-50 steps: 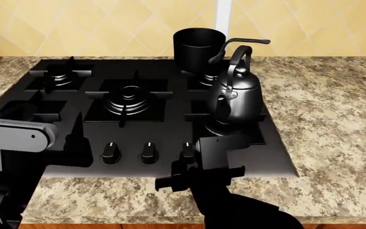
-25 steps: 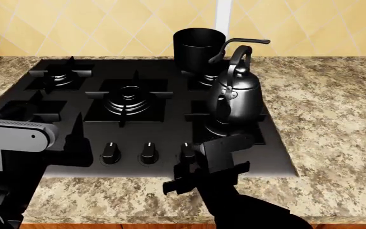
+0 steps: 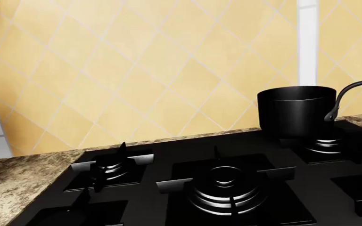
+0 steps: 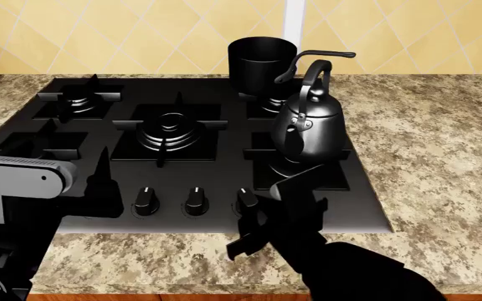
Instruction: Pick the kettle from the counter and place it on a stove burner. Then turn the burner on.
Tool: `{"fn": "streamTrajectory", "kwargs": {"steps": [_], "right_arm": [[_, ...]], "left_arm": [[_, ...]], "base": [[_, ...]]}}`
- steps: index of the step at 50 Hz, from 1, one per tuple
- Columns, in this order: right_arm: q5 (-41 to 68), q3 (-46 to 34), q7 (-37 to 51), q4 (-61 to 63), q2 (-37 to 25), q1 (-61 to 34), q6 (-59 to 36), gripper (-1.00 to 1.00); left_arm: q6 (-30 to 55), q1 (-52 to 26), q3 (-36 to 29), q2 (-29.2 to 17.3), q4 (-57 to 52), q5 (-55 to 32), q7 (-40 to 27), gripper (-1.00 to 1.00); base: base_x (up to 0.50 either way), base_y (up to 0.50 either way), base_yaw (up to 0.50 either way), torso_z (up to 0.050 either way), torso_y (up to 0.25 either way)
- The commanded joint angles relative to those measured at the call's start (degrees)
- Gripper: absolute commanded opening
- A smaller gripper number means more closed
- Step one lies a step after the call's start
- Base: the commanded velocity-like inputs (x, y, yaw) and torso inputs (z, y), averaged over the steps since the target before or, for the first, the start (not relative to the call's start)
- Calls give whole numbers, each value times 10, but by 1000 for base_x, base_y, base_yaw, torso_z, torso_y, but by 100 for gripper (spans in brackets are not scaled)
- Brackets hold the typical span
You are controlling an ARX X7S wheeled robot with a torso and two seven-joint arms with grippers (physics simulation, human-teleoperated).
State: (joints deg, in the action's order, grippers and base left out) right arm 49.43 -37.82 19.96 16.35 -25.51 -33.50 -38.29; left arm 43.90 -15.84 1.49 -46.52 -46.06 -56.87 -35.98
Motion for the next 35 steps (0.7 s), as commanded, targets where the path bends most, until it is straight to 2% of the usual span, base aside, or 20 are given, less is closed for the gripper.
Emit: {"fn": "streamTrajectory", "kwargs": {"steps": [1,15,35], "right_arm": [[-14,-26,-70,-122,-17,-5,9,-100],[-37,-24,-132,-208,-9,-35,53,-100],[-78,-68,-210,-214,-50,-7,98,-100]], "left_arm": [[-3,3,1,0,-2,-1,-2,100],[-6,2,1,0,2,-1,-2,100],[-10,5,-2,2,3,2,-3,100]], "base": [[0,0,0,0,0],[4,1,3,0,0],[4,1,3,0,0]]}}
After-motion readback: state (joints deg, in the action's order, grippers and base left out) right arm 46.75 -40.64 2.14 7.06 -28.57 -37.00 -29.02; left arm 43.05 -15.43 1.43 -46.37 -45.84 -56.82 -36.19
